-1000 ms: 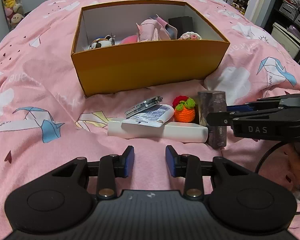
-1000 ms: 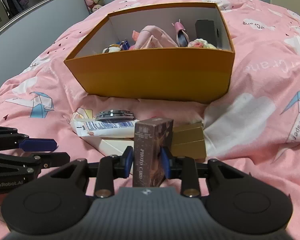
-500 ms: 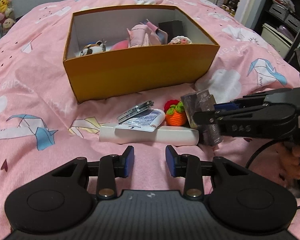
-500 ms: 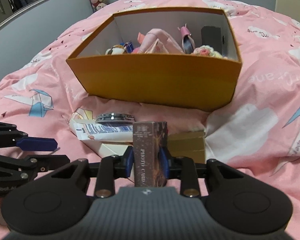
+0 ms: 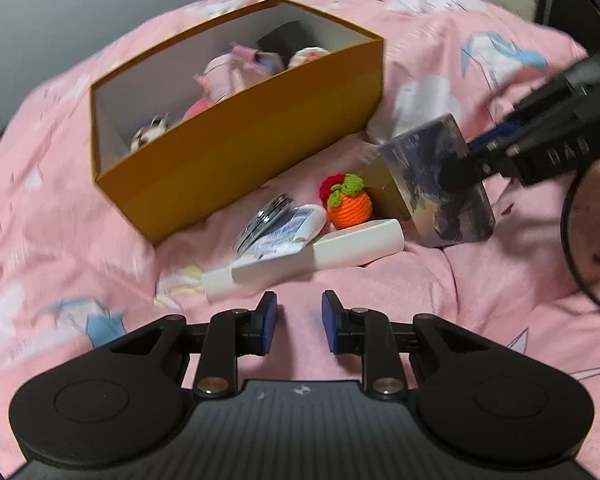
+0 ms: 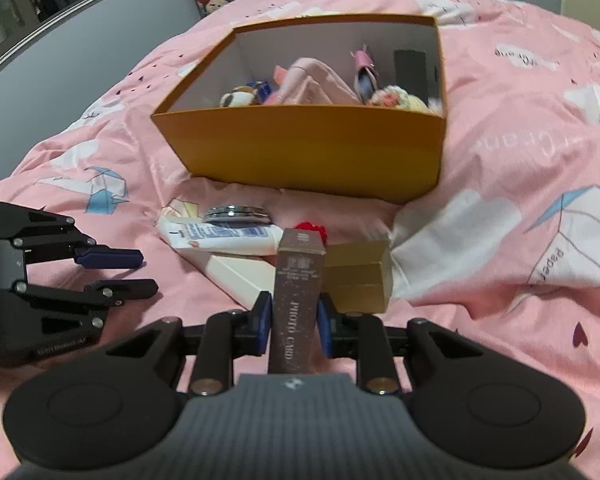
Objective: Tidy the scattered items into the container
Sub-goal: 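Lift the PHOTO CARD box with the right gripper while the left gripper reaches toward the white tube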
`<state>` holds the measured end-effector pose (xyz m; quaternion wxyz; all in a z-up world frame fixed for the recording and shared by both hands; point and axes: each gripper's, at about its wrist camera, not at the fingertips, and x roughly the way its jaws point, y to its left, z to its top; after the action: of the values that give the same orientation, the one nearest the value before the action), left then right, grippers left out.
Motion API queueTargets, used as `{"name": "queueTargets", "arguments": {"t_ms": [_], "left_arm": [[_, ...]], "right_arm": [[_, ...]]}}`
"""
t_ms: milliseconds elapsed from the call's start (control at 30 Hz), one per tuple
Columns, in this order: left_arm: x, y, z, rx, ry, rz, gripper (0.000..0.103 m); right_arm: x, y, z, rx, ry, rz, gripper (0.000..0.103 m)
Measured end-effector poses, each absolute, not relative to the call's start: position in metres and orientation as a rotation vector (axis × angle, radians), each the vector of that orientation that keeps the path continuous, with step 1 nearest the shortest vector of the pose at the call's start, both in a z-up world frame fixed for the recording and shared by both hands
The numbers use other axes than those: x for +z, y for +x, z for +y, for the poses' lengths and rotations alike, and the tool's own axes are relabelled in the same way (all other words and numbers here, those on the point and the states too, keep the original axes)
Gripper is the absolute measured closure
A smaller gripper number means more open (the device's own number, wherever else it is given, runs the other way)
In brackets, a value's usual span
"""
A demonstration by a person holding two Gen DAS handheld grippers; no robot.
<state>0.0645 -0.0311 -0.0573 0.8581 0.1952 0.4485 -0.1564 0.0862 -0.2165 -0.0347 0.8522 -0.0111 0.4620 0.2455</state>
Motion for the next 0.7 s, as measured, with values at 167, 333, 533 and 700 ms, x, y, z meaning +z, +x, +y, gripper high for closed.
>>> {"name": "queueTargets", "arguments": {"t_ms": [167, 333, 533, 700], "left_arm": [[-0.074, 0.066, -0.060, -0.323, 0.639, 0.903, 0.075], [-0.098, 0.062, -0.091, -0.352, 0.924, 0.836, 0.075], [-0.113, 0.068, -0.099, -0.397, 1.014, 0.833, 0.075], [-0.122, 0.068, -0.101, -0.431, 1.106, 0.803, 0.075]], "right_arm": [[-0.043, 0.091, -0.216, 0.510, 0.006, 0.986, 0.076], [-0.053, 0.097, -0.211, 0.499, 0.009, 1.010, 0.074], [-0.061, 0.101, -0.207, 0.513, 0.016, 1.034, 0.074], [-0.065, 0.105, -0.208, 0.503, 0.028, 1.042, 0.073]]}}
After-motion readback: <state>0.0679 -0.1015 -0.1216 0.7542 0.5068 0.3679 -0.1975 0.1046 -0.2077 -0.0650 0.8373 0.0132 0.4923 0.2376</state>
